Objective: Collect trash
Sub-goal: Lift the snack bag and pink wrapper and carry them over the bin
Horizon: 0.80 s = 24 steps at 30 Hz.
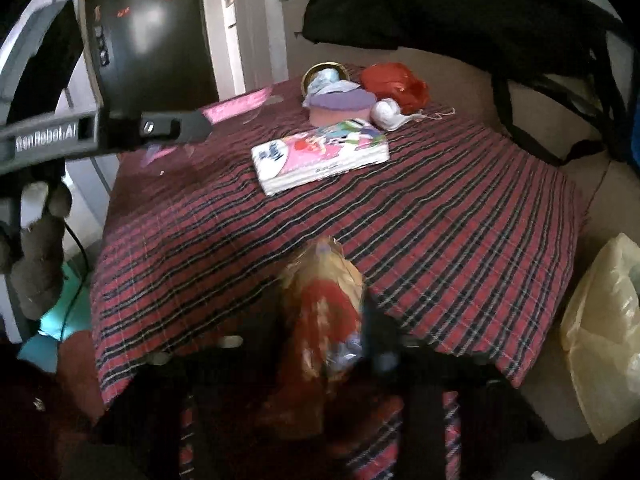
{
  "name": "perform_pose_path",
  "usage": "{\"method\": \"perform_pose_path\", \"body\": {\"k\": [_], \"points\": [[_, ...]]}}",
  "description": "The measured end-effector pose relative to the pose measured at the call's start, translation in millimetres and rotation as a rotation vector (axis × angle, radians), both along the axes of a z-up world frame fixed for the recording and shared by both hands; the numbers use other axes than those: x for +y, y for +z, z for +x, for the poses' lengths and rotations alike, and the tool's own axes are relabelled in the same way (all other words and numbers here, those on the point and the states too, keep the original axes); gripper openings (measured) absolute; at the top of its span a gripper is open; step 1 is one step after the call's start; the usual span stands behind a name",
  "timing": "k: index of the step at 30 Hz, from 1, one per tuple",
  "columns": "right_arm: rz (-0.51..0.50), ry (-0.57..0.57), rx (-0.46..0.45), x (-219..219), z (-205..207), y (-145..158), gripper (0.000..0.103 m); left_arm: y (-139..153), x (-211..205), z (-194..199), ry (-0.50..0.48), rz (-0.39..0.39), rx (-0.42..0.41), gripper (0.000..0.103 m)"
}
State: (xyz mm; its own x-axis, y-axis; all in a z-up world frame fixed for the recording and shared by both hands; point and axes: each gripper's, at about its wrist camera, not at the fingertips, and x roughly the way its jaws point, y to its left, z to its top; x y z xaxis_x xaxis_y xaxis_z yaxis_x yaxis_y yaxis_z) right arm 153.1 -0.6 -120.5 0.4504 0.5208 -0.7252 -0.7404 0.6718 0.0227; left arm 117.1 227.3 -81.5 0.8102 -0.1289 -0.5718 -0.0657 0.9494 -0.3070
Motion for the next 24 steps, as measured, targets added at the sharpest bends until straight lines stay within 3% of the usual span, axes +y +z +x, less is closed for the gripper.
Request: {"method": "perform_pose_path", "body": {"k": [6,13,24], "points": [[0.063,-0.024,-0.047,-15.8,-1.3,24.1,0.028,10.9,-13.7,1.0,-0.008,0.037,-0.039,0.049],[0.131,-0.082,-0.098,-40.4,18.8,63.7,0.028,52.9,-53.2,10.0,-0.019,0.173,-0.162,0.049],[0.196,-0.325,-0.235,-157.4,56.4,133.9,0.028,106.4,-160.7,66.1,-0.135,0.209,-0.323,0.049]]}}
